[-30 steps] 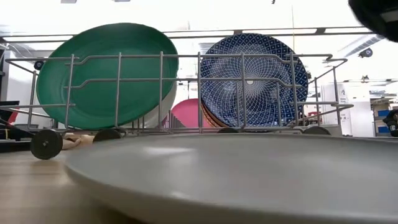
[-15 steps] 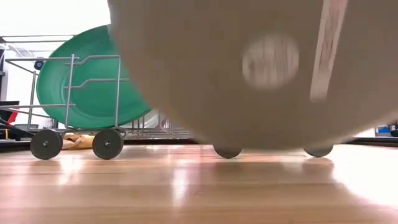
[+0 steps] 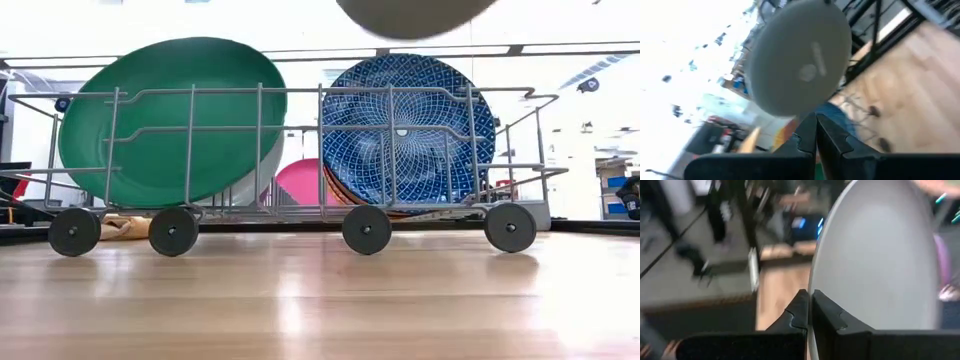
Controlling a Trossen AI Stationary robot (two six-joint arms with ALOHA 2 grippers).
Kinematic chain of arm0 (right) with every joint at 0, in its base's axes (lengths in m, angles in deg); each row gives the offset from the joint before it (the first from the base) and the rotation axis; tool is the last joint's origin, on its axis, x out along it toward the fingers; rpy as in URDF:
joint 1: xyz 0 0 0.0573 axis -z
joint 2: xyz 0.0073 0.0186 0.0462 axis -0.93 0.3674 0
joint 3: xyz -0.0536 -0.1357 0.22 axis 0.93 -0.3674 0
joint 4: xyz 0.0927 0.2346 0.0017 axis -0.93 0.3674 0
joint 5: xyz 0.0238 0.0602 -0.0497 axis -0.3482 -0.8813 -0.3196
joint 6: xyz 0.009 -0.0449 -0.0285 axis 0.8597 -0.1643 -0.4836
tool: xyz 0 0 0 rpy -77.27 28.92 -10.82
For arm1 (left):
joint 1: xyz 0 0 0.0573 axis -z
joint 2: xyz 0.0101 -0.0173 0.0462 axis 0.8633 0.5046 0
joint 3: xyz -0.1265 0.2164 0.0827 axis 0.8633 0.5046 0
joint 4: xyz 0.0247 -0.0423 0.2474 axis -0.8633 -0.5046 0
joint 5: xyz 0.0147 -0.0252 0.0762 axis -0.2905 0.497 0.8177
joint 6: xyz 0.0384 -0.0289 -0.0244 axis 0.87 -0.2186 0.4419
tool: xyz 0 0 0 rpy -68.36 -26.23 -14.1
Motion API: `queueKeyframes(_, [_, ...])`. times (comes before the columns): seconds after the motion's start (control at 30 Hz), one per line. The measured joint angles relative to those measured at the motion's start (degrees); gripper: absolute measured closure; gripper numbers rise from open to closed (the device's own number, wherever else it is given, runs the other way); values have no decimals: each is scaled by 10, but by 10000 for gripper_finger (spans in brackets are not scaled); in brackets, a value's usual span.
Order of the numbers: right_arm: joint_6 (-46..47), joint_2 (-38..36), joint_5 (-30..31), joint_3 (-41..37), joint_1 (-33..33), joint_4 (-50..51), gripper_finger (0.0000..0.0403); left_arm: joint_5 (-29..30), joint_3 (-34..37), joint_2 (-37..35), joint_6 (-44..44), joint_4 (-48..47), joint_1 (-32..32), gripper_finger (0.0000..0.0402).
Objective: Sort dishes
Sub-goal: Put the gray plate into the dishwasher rack
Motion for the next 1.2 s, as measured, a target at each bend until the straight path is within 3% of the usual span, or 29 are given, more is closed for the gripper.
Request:
queueKeyframes(0.23, [-175,-31,97,0,41,-214,403,84,-4,-14,26,-39,0,401])
queueKeyframes(0.37, [-287,-45,91,0,91,-299,403,92,-4,-36,18,-62,-1,401])
queueKeyframes(0.53, [-316,-55,-2,-1,199,-325,403,103,-4,-66,-10,-86,-6,401])
queueKeyframes(0.73, [-295,-53,-202,-8,344,-368,403,105,-3,-102,-5,-93,-7,401])
queueKeyframes(0.93, [-180,-55,-333,-10,486,-334,403,106,-3,-144,22,-94,-7,402])
queueKeyframes(1.07, [-124,-55,-457,-28,559,-351,403,105,-3,-170,32,-94,-7,401])
queueKeyframes(1.2, [-127,-56,-493,-65,590,-373,403,106,-3,-190,30,-94,-7,401])
